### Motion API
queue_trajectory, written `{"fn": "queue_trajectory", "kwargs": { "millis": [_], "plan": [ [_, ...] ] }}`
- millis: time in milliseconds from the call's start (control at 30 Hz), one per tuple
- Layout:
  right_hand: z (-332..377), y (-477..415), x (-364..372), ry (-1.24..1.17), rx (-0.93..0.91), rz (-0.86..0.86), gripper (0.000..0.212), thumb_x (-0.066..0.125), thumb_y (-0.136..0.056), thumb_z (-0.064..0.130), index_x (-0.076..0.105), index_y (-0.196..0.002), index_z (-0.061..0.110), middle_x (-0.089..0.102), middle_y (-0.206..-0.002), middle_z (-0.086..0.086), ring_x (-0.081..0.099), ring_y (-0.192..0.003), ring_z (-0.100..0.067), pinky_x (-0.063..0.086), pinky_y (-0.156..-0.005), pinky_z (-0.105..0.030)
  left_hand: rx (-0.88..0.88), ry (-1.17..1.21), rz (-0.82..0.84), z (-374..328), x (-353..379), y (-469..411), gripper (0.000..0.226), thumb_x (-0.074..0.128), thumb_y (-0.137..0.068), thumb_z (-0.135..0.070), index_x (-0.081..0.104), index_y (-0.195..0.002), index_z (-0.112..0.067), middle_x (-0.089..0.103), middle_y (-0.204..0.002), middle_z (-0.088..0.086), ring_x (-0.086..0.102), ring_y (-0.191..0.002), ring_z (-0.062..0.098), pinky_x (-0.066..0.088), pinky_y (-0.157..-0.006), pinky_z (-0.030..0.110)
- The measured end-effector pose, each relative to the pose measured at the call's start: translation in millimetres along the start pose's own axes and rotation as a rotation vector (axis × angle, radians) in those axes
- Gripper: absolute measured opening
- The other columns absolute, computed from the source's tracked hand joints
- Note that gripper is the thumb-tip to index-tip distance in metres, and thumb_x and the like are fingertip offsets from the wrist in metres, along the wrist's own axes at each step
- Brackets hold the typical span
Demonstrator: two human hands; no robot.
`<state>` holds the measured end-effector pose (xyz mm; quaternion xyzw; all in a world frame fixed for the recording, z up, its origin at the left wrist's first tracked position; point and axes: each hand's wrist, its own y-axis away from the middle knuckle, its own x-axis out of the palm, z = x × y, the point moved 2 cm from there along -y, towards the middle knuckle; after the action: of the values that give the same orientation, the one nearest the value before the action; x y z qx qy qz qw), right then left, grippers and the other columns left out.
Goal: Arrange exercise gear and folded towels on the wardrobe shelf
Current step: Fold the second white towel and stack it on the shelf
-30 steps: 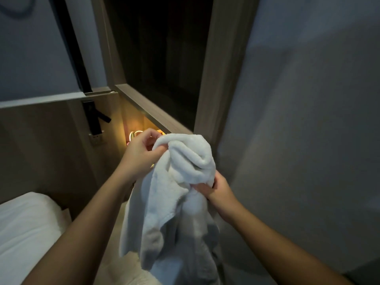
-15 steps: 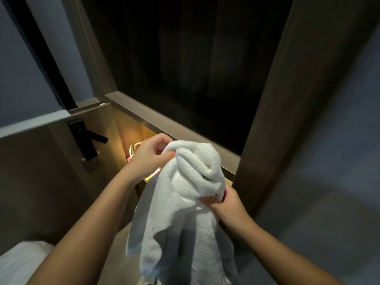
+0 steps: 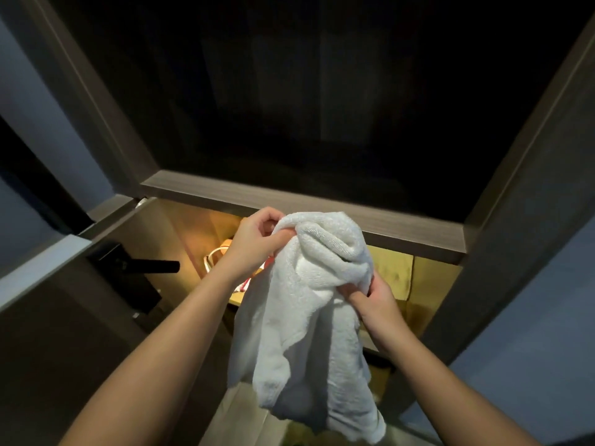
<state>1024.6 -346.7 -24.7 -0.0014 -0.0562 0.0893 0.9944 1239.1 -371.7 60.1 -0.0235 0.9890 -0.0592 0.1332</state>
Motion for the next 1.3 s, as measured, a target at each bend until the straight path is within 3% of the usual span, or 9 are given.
{"fn": "queue_trajectory", "kwargs": {
  "millis": [167, 267, 367, 633, 800, 967, 1067, 1133, 1300],
  "plan": [
    [-30.8, 19.6, 15.7, 0.031, -0.079, -0.025, 0.046, 0.072, -0.074, 0.034, 0.058, -0.117, 0.032, 0.07, -0.11, 0.021, 0.065, -0.104, -0.002, 0.055, -0.085, -0.021, 0.057, 0.013, 0.032, 46.1, -4.8, 16.7, 0.017, 0.074, -0.072, -0.037, 0.066, -0.086, -0.033, 0.069, -0.087, -0.006, 0.068, -0.075, 0.01, 0.052, -0.059, 0.021],
    [-50.5, 40.3, 25.9, 0.052, -0.138, -0.013, 0.047, 0.071, -0.072, 0.037, 0.059, -0.116, 0.03, 0.071, -0.109, 0.015, 0.067, -0.104, -0.009, 0.057, -0.085, -0.027, 0.158, 0.025, 0.043, 75.9, -9.1, 38.9, 0.012, 0.074, -0.08, -0.028, 0.066, -0.084, -0.036, 0.07, -0.086, -0.009, 0.068, -0.074, 0.009, 0.054, -0.059, 0.021],
    [-59.7, 69.2, 41.6, 0.065, -0.198, -0.021, 0.045, 0.07, -0.074, 0.035, 0.06, -0.117, 0.025, 0.073, -0.109, 0.008, 0.069, -0.101, -0.013, 0.058, -0.08, -0.029, 0.266, 0.073, -0.001, 92.2, -16.5, 71.8, 0.013, 0.069, -0.085, -0.013, 0.065, -0.087, -0.025, 0.07, -0.077, -0.009, 0.064, -0.064, 0.004, 0.051, -0.051, 0.02],
    [-69.1, 182.6, 91.0, -0.087, -0.23, -0.061, 0.066, 0.075, -0.062, 0.06, 0.062, -0.118, 0.026, 0.073, -0.11, 0.003, 0.071, -0.099, -0.018, 0.059, -0.073, -0.03, 0.421, 0.15, 0.043, 73.0, -45.1, 199.6, 0.012, 0.069, -0.087, -0.022, 0.06, -0.096, -0.02, 0.068, -0.078, -0.018, 0.068, -0.073, 0.001, 0.052, -0.056, 0.015],
    [-137.8, 217.6, 88.8, -0.111, -0.027, -0.15, 0.064, 0.078, -0.067, 0.056, 0.064, -0.12, 0.021, 0.074, -0.107, -0.002, 0.072, -0.096, -0.02, 0.058, -0.068, -0.032, 0.227, 0.158, 0.098, 135.5, -26.5, 219.4, 0.014, 0.07, -0.072, -0.026, 0.059, -0.08, -0.022, 0.067, -0.064, -0.008, 0.052, -0.049, 0.005, 0.04, -0.045, 0.018],
    [-255.1, 235.7, 78.2, -0.004, 0.195, -0.266, 0.043, 0.071, -0.081, 0.05, 0.064, -0.117, 0.028, 0.074, -0.104, 0.006, 0.071, -0.09, -0.009, 0.056, -0.065, -0.024, -0.101, 0.02, 0.109, 283.4, 20.6, 238.0, 0.011, 0.07, -0.085, -0.022, 0.062, -0.082, -0.016, 0.068, -0.077, -0.001, 0.061, -0.073, 0.013, 0.047, -0.062, 0.027],
    [-303.4, 242.7, 71.9, 0.059, 0.314, -0.335, 0.041, 0.067, -0.082, 0.055, 0.06, -0.116, 0.033, 0.071, -0.104, 0.011, 0.07, -0.086, -0.006, 0.054, -0.058, -0.02, -0.291, 0.074, 0.084, 352.5, 42.6, 259.2, 0.009, 0.061, -0.09, -0.007, 0.057, -0.082, -0.009, 0.061, -0.076, 0.007, 0.054, -0.074, 0.022, 0.044, -0.057, 0.024],
    [-324.2, 242.3, 66.6, 0.086, 0.362, -0.362, 0.048, 0.065, -0.084, 0.056, 0.057, -0.122, 0.029, 0.068, -0.112, 0.006, 0.068, -0.094, -0.011, 0.054, -0.063, -0.024, -0.368, 0.068, 0.083, 378.9, 53.8, 267.4, 0.008, 0.056, -0.093, -0.004, 0.055, -0.086, -0.007, 0.06, -0.077, 0.006, 0.051, -0.076, 0.021, 0.043, -0.054, 0.021],
    [-331.3, 236.4, 58.1, 0.125, 0.386, -0.377, 0.054, 0.062, -0.086, 0.056, 0.053, -0.128, 0.023, 0.064, -0.118, 0.003, 0.065, -0.1, -0.014, 0.055, -0.073, -0.031, -0.356, 0.068, 0.037, 382.3, 62.1, 269.7, 0.008, 0.062, -0.093, -0.016, 0.057, -0.094, -0.022, 0.064, -0.097, 0.002, 0.061, -0.092, 0.023, 0.055, -0.077, 0.037]
  ]
}}
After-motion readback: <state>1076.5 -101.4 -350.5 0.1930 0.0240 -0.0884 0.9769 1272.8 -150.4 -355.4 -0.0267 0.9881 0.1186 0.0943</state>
